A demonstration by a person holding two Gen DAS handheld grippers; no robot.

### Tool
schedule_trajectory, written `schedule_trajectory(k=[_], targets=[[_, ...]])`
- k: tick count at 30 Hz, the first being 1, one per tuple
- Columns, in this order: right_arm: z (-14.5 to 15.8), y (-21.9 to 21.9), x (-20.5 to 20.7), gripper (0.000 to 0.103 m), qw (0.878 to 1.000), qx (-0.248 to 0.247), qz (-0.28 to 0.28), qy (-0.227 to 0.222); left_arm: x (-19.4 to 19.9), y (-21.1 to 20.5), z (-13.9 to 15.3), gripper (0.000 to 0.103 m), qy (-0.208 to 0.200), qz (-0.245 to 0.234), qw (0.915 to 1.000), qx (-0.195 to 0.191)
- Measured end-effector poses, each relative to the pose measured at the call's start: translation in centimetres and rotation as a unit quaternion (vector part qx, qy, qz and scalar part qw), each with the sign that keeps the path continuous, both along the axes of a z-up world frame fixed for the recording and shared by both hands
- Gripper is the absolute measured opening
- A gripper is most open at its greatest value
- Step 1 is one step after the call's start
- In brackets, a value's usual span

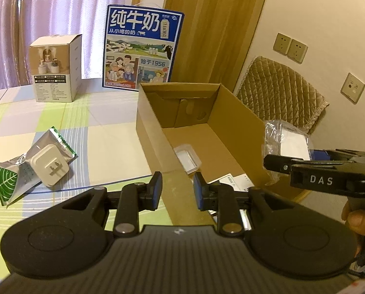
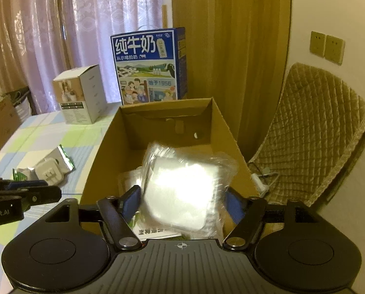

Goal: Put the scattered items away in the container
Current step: 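Open left tool to drop the cable while right tool releases tray into box, then move both tools back over the silver tea packet and white plug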

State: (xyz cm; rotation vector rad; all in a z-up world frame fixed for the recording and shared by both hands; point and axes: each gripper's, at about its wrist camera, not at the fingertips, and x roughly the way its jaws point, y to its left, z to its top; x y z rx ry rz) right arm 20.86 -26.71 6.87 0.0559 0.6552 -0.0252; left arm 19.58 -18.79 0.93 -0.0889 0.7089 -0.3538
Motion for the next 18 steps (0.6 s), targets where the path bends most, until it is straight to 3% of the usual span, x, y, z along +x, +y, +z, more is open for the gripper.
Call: schedule_trajectory(k=[10, 18], targets=[[0.7, -1.0, -2.0, 0.081, 0.999, 0.012, -0.03, -0.005, -1.3, 2.1, -0.6, 0.027, 0.009, 0.015, 0.9998, 0.002], [1.8, 0.8, -4.4, 0.087, 0.999, 0.024, -0.024, 0.003, -3.9, 3.7, 0.1, 0.033, 0.005, 0.023, 0.9997, 0.002]])
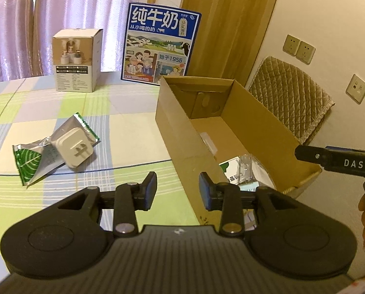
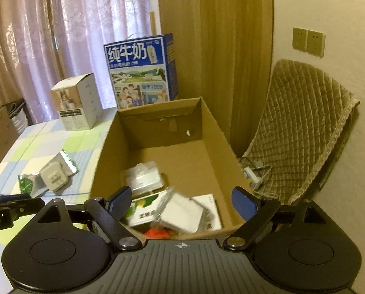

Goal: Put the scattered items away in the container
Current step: 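Move both tools back over the silver tea packet and white plug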

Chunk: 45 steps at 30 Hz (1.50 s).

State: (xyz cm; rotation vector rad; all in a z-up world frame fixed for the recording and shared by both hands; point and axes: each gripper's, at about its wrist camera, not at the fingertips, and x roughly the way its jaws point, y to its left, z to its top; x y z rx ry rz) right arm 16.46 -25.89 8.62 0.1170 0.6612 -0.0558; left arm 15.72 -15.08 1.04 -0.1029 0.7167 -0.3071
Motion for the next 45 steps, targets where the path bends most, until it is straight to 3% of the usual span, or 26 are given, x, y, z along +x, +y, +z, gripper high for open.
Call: schedule_trajectory(k=[10, 22, 24, 33, 40, 45], targets=[[1.6, 5.3, -2.9, 0.093, 0.999, -0.001, 0.034, -0.002, -4.1, 3.9, 1.8, 0.043, -0.011, 0.026, 0.9996, 0.001], [2.3, 11.9, -5.3, 0.098, 0.996, -0.001, 0.084, -0.007, -8.7, 9.9, 3.1, 0.069, -0.017, 0.057, 0.9981, 0.015], [2.2, 13.1, -5.7, 0.099, 0.996, 0.0, 0.093, -0.007, -9.2, 10.9, 3.2, 0.078, -0.017, 0.061, 0.9978, 0.02], [0.6, 17.5, -6.0, 0.101, 0.989, -0.005, 0.147, 0.012, -10.6, 15.4, 3.5, 0.096, -0.023, 0.094, 0.9946, 0.038], [-0.9, 19.1, -5.1, 0.101, 0.986, -0.012, 0.167, 0.027, -10.2, 18.0, 3.1, 0.1, -0.017, 0.101, 0.9928, 0.062], [-1.7, 19.8, -3.7, 0.101, 0.982, -0.022, 0.183, 0.035, -8.7, 18.8, 2.7, 0.1, -0.011, 0.08, 0.9928, 0.088]])
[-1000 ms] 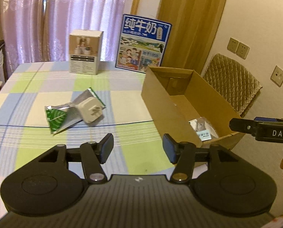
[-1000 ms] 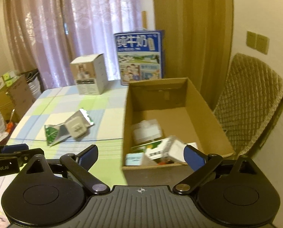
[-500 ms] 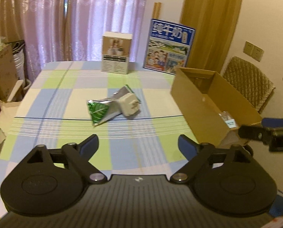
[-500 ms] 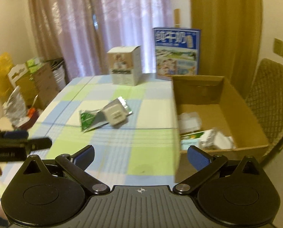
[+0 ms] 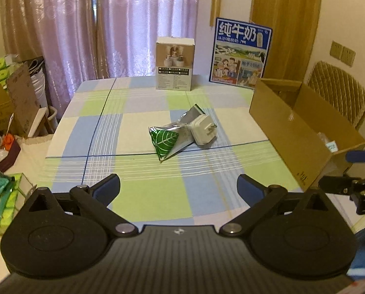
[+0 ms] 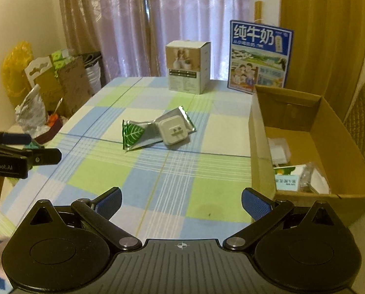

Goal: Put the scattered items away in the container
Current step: 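Move both tools back over the silver tea packet and white plug, then grasp the white plug with right tool while left tool grasps silver tea packet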

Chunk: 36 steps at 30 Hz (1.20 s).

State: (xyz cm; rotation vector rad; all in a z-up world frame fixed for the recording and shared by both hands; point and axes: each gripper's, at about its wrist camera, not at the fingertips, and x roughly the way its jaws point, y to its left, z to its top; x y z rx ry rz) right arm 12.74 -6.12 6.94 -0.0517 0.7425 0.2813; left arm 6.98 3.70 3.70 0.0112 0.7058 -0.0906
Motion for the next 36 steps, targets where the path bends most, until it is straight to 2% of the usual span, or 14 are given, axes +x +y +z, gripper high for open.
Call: schedule_trajectory(k=[7, 16, 21, 27, 36], targets=[[-1.4, 1.1, 3.5, 0.101, 0.999, -0.012, 0.034, 0.007, 3.7, 0.6, -1.4, 0.1, 0.025, -0.04, 0.9986, 0.023], [-4.3, 2.5, 10.2, 0.101, 0.997, -0.02, 0.077, 0.008, 10.1, 1.2, -3.6, 0.1, 0.033, -0.091, 0.9928, 0.069], [-6.1, 3.0, 14.5, 0.101, 0.995, -0.022, 0.097, 0.006, 14.3, 2.0, -5.3, 0.1, 0.038, -0.119, 0.9894, 0.073], [-7.5, 3.8, 18.8, 0.101, 0.991, -0.029, 0.132, 0.004, 18.6, 1.8, -7.6, 0.1, 0.032, -0.173, 0.9785, 0.107], [-10.3, 5.6, 23.9, 0.099, 0.982, -0.065, 0.177, 0.006, 23.8, 1.9, -10.2, 0.1, 0.044, -0.243, 0.9624, 0.114]])
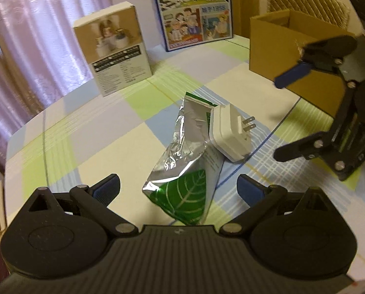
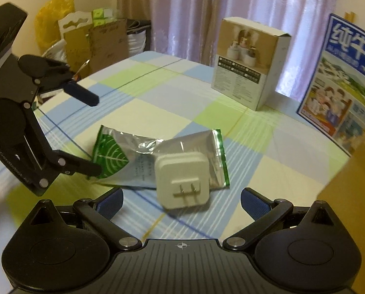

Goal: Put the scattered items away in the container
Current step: 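Grasp the white plug with right tool while left tool grasps silver tea packet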

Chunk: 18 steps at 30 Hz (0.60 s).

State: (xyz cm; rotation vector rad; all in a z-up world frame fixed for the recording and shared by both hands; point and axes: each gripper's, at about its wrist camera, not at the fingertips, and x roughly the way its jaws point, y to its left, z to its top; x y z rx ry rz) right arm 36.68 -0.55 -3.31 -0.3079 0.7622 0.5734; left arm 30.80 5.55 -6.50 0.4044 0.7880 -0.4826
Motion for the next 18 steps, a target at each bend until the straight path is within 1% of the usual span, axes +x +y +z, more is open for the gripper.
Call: schedule_trajectory(k=[2, 6, 13, 14, 15, 16, 17, 18], targets=[[-0.6, 0.2, 1.0, 0.096, 1.0, -0.004, 0.014, 0.008, 0.9, 0.0, -0.5, 0.1, 0.01, -0.025, 0.9996, 0.003], [-1.9, 0.8, 2.4, 0.09, 0.999, -0.019, 0.035, 0.019, 2.5, -0.2, -1.3, 0.1, 0.023, -0.054, 0.9982, 0.016], [-3.2, 2.0, 3.8, 0.082, 0.998, -0.04, 0.054, 0.019, 4.2, -0.3, -2.5, 0.1, 0.049, -0.072, 0.9961, 0.017], [-3.3, 2.1, 4.0, 0.079, 0.997, -0.043, 0.055, 0.02, 4.4, -0.3, -2.7, 0.1, 0.053, -0.074, 0.9957, 0.016], [-3.4, 2.1, 4.2, 0.071, 0.997, -0.045, 0.053, 0.023, 4.5, -0.4, -2.9, 0.1, 0.057, -0.076, 0.9954, 0.017], [-3.4, 2.1, 4.5, 0.066, 0.997, -0.043, 0.049, 0.032, 4.7, -0.4, -3.1, 0.1, 0.061, -0.077, 0.995, 0.019], [-3.4, 1.9, 4.8, 0.062, 0.997, -0.039, 0.044, 0.041, 4.9, -0.5, -3.4, 0.1, 0.066, -0.079, 0.9945, 0.021], [-3.3, 1.8, 4.9, 0.062, 0.997, -0.037, 0.039, 0.047, 5.0, -0.6, -3.5, 0.1, 0.069, -0.082, 0.994, 0.022]])
